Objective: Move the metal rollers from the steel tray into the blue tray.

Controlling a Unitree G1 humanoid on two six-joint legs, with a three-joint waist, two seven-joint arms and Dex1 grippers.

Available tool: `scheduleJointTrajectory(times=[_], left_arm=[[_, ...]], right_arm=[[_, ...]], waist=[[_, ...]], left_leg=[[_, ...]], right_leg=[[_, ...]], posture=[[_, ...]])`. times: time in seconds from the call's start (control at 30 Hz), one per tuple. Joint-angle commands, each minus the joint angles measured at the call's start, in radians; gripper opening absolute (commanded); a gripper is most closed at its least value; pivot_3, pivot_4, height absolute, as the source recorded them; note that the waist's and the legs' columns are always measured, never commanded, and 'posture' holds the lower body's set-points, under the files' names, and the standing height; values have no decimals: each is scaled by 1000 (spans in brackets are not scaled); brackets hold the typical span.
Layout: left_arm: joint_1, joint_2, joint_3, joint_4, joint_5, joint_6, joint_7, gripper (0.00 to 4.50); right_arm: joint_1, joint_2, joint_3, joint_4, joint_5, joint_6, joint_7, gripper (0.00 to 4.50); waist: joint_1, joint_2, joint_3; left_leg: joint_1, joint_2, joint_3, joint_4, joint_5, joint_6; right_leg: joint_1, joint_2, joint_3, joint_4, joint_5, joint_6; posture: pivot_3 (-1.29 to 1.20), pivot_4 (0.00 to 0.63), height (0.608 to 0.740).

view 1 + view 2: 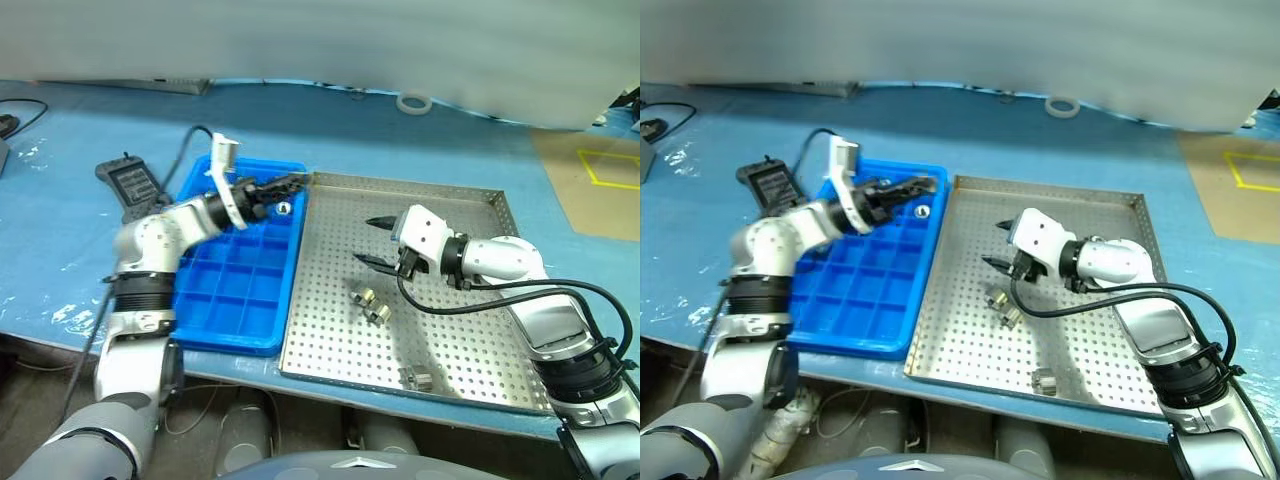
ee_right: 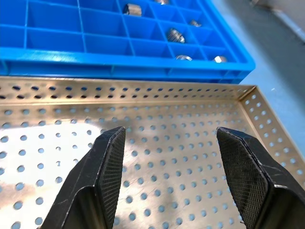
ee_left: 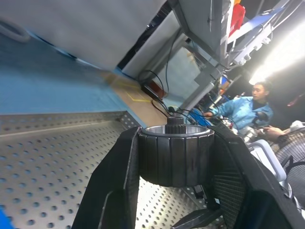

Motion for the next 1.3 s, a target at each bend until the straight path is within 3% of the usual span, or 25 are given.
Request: scheduleJointTrajectory(times=[0.03, 0.17, 0.33, 0.5, 0.73, 1.0, 1.3], left_arm=[[98, 97, 61, -171, -47, 17, 3, 1734], [289, 213, 127, -324, -34, -20, 11, 1734], [512, 279, 209, -399, 18, -144, 5, 1734], [691, 274, 299, -470, 23, -210, 39, 1734], [891, 250, 304, -560, 65, -282, 80, 1734], [920, 251, 311, -490, 79, -313, 124, 1734], [833, 250, 188, -430, 119, -266, 190, 1734]], right_arm=[[-4, -1, 4, 28, -23, -69, -7, 3188], [-52, 38, 14, 149, -72, -158, -60, 3188], [-117, 85, 25, 271, -92, -247, -71, 3188], [-177, 111, 58, 381, -103, -330, -22, 3188], [-225, 159, 97, 456, -110, -398, 30, 3188], [-234, 184, 102, 489, -120, -423, 36, 3188], [-214, 196, 96, 474, -130, -426, 19, 3188]], waist=[[-1, 0, 0], [2, 0, 0], [19, 0, 0], [54, -3, 1], [88, -4, 2], [114, -4, 2], [113, -4, 2]], left_leg=[[0, 0, 0, 0, 0, 0], [0, 0, 0, -1, 0, -1], [0, 0, 0, -3, 1, -2], [0, 0, 0, -3, 1, -2], [0, 0, -1, -5, 1, -3], [1, 0, -2, -5, 2, -4], [1, 0, -2, -6, 2, -4]], right_leg=[[0, 0, 0, 0, 0, 0], [-1, 0, 0, 0, 0, 0], [-2, 0, 0, 0, 0, 0], [-2, 0, 0, 0, 0, 0], [-2, 0, 0, 0, 0, 1], [-2, 1, 0, 0, -1, 1], [-2, 1, 0, 1, -1, 1]], posture=[[-88, 150, 740], [-9, 150, 740], [66, 150, 740], [153, 150, 740], [225, 150, 740], [249, 150, 740], [230, 150, 740]])
